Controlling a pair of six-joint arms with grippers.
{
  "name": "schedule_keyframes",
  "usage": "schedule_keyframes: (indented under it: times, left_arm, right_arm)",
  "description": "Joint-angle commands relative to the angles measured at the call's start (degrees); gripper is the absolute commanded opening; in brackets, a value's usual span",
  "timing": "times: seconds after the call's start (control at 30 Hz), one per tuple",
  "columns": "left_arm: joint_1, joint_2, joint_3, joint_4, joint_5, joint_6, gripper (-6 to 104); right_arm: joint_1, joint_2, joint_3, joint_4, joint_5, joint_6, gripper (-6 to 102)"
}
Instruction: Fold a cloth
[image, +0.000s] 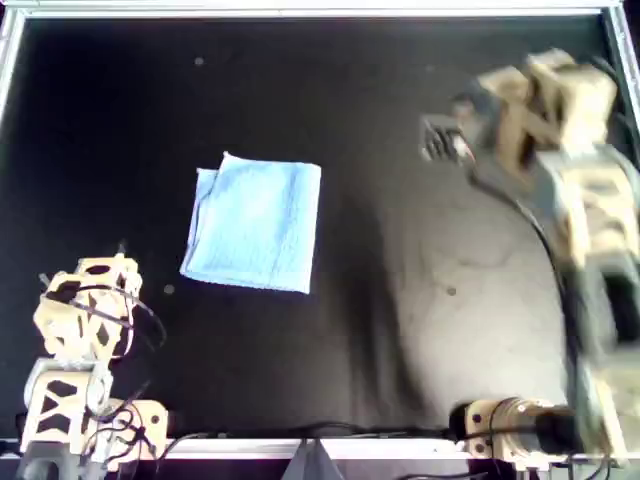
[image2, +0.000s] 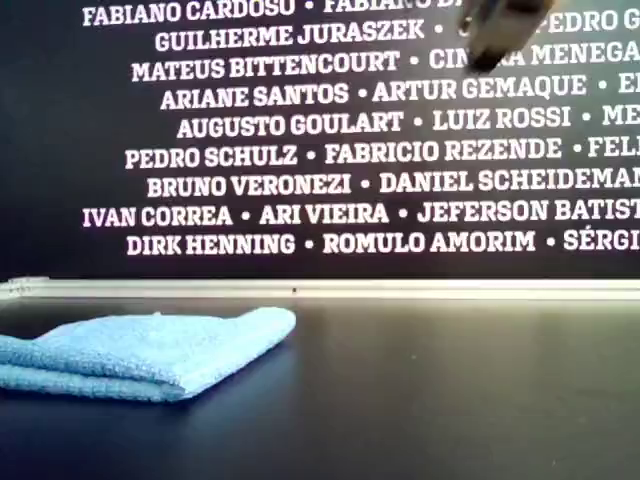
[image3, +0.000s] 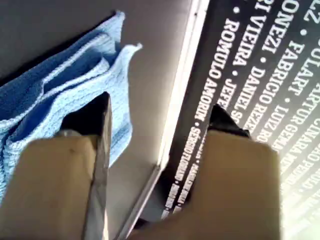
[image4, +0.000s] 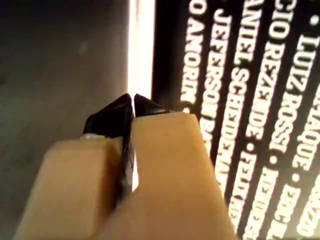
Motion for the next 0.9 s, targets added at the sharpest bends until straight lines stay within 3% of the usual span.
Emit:
schedule_keyframes:
  times: [0.0, 0.13, 0.27, 0.47, 0.7, 0.87]
  left_arm:
    - [1.1, 1.5, -0.7, 0.0, -0.4, 0.1, 68]
    - [1.1, 1.5, -0.7, 0.0, -0.4, 0.1, 68]
    - [1.0, 1.4, -0.7, 0.0, -0.4, 0.0, 68]
    - [1.1, 1.1, -0.7, 0.0, -0.4, -0.6, 68]
    - [0.8, 1.1, -0.7, 0.0, -0.4, -0.6, 68]
    - [0.8, 1.1, -0.7, 0.0, -0.4, -0.6, 68]
  right_arm:
    - [-1.1, 20.6, 17.2, -0.3, 0.5, -0.44, -2]
    - [-3.8, 32.4, 34.8, -7.6, 3.7, -0.53, -2]
    - [-11.2, 37.9, 50.7, -21.4, 6.8, -0.44, -2]
    - [-19.2, 39.4, 67.8, -39.9, 5.8, -0.09, -2]
    - [-19.4, 42.9, 80.9, -52.4, 5.8, 0.44, -1]
    - [-19.2, 58.6, 91.3, -55.1, 5.8, -0.18, -1]
